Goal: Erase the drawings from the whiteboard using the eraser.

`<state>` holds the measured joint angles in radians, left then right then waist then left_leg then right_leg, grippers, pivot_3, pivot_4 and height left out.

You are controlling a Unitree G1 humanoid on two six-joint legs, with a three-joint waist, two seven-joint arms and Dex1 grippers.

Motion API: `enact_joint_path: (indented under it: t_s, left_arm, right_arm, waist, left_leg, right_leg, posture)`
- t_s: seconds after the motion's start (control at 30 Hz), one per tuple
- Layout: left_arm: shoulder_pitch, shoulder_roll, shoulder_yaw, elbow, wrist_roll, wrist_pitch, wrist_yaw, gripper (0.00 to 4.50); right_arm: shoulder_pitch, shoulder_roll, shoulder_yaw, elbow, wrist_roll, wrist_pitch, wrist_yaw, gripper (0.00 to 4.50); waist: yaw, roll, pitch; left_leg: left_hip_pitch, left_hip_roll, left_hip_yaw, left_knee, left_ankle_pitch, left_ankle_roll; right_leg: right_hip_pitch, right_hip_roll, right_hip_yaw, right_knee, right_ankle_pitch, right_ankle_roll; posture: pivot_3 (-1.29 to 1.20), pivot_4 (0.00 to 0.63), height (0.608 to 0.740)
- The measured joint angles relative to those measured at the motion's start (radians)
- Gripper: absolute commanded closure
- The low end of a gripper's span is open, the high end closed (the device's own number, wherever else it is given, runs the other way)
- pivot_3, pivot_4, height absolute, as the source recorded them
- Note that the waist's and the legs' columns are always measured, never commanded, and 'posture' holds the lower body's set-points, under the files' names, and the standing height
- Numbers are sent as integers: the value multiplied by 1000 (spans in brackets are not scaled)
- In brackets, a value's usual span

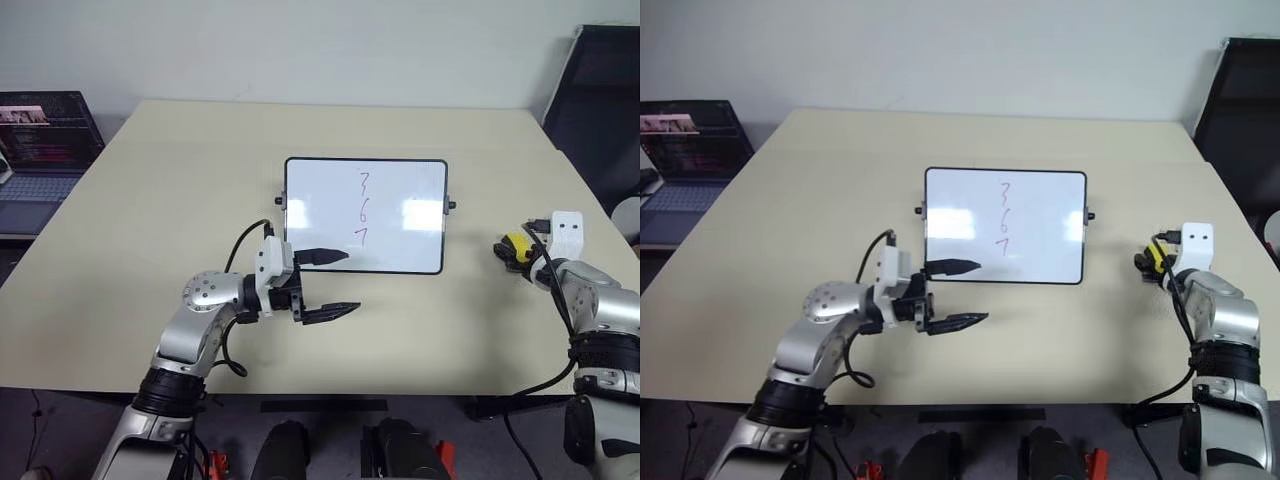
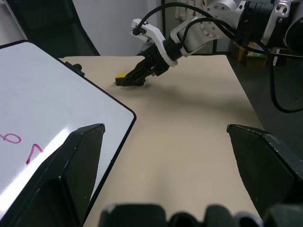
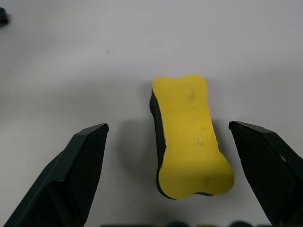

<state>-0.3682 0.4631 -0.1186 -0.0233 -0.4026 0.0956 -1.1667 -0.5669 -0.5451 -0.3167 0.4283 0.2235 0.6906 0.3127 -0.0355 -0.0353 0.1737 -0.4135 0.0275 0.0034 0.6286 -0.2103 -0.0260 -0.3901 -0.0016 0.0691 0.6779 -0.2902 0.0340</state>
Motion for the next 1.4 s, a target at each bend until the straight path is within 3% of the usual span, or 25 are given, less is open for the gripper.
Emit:
enact_joint_path:
  t_s: [0.8,0.9,1.17,1.4]
  left_arm:
    - [2,4,0,-6,12,-3,23,0]
    - [-22,3,0,-5,15,-4,28,0]
    - [-31,4,0,-5,15,-4,36,0]
    - [-52,4,0,-4,15,2,42,0]
  right_arm:
    - [-84,-29,-17,166,17,-27,-11,38]
    - [-94,-29,-19,178,24,-29,-16,619]
    - [-114,-28,-24,193,33,-33,-28,3462]
    - [-121,-28,-24,208,34,-47,-30,3587]
  waist:
    - [0,0,0]
    - [0,0,0]
    - [0,0,0]
    - [0,0,0]
  left_leg:
    - [0,0,0,0,0,0]
    - [0,0,0,0,0,0]
    - [0,0,0,0,0,0]
    - [0,0,0,0,0,0]
  right_leg:
    - [0,0,0,0,0,0]
    - [0,0,0,0,0,0]
    - [0,0,0,0,0,0]
    - [0,0,0,0,0,0]
  posture:
    - [0,150,740]
    - [0,150,740]
    - [0,150,740]
    - [0,150,740]
